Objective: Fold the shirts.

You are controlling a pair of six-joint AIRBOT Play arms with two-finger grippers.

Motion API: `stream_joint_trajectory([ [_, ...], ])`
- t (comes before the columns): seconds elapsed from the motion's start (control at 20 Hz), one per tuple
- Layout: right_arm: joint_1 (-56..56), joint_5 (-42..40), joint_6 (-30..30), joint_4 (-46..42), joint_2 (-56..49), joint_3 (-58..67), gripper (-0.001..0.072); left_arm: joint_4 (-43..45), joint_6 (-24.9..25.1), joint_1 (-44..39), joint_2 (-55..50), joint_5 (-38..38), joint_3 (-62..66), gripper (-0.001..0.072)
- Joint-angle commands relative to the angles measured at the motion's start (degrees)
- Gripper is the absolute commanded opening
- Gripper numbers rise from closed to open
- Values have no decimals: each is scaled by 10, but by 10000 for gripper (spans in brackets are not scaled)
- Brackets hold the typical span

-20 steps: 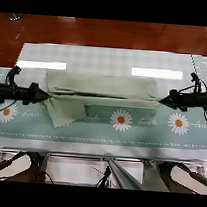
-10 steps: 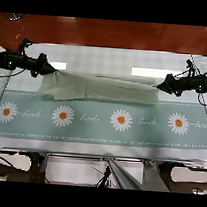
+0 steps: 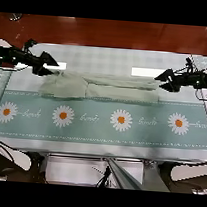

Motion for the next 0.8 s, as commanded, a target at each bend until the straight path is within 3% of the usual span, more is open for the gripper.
stream_joint_trajectory([
  [0.0,-53,75,-3,-32,12,24,623,143,-47,52,24,-90,35,702],
  [0.1,-89,121,0,-78,17,23,623,233,-60,87,75,-90,16,703],
  [0.2,-96,124,5,-105,17,5,623,249,-70,113,146,-12,-54,703],
  [0.3,-83,89,0,-83,15,-26,622,176,-43,114,239,122,-177,703],
  [0.35,-74,76,-10,-61,12,-35,623,102,0,106,288,178,-247,703],
  [0.45,-46,72,-28,-26,-6,-35,622,-35,126,76,362,216,-355,703],
  [0.5,-29,67,-30,-17,-16,-35,623,-76,160,55,384,212,-391,703],
  [0.75,43,33,3,-23,-43,-35,612,-99,172,-95,388,198,-435,703],
])
